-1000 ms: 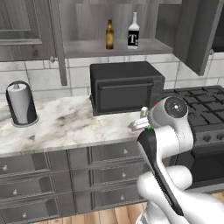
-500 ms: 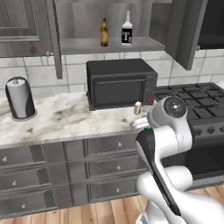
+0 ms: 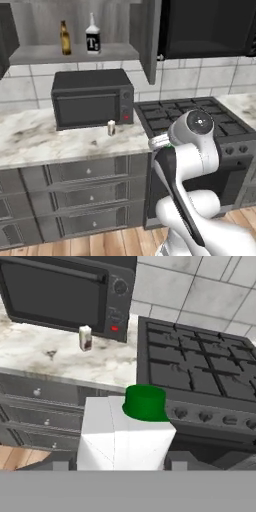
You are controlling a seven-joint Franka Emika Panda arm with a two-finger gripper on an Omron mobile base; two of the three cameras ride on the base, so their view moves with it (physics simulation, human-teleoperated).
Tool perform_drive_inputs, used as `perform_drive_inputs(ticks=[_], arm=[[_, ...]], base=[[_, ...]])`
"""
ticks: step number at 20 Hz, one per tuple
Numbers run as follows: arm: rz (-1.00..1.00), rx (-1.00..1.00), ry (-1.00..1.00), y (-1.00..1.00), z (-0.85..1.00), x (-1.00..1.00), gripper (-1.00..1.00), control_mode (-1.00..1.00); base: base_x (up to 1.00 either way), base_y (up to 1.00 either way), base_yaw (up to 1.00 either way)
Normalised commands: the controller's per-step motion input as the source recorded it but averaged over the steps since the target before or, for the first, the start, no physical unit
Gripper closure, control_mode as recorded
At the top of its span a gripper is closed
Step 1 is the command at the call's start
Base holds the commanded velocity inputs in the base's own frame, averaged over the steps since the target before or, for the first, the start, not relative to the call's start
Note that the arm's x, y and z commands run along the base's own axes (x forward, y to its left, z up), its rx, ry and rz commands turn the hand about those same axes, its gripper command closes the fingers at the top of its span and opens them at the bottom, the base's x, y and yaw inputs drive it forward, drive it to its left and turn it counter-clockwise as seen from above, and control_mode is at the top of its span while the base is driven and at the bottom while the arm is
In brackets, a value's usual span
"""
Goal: Sort all alcoholic drinks to one cabinet, and non-alcoholic drinks to the other.
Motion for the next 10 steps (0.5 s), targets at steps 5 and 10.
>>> perform_drive_inputs(ticks=[5, 10], arm=[[0.0, 0.0, 0.0, 0.0, 0.0, 0.0, 1.0, 1.0], [0.0, 0.0, 0.0, 0.0, 0.0, 0.0, 1.0, 1.0]], base=[[0.0, -0.95, 0.0], [0.0, -0.95, 0.0]])
